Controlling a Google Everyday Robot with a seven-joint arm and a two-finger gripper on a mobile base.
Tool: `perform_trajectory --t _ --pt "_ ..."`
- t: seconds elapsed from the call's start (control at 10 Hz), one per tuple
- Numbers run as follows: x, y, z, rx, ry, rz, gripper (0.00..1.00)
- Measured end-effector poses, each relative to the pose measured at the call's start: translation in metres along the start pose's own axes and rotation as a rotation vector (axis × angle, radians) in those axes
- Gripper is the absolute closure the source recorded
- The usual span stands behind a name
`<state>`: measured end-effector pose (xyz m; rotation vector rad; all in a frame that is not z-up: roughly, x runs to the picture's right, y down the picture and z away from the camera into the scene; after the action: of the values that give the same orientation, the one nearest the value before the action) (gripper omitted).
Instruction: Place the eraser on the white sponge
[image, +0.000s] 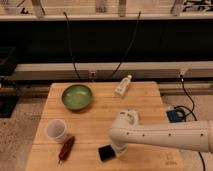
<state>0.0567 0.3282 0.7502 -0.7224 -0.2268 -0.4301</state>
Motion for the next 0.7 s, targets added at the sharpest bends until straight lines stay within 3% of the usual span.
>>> perform_trajectory --t 0.2,0.7 --pt "0.001 -0.001 0.0 0.001 0.0 0.001 0.99" --pt "0.027 0.002 -0.013 -0.004 -0.009 0.055 0.99"
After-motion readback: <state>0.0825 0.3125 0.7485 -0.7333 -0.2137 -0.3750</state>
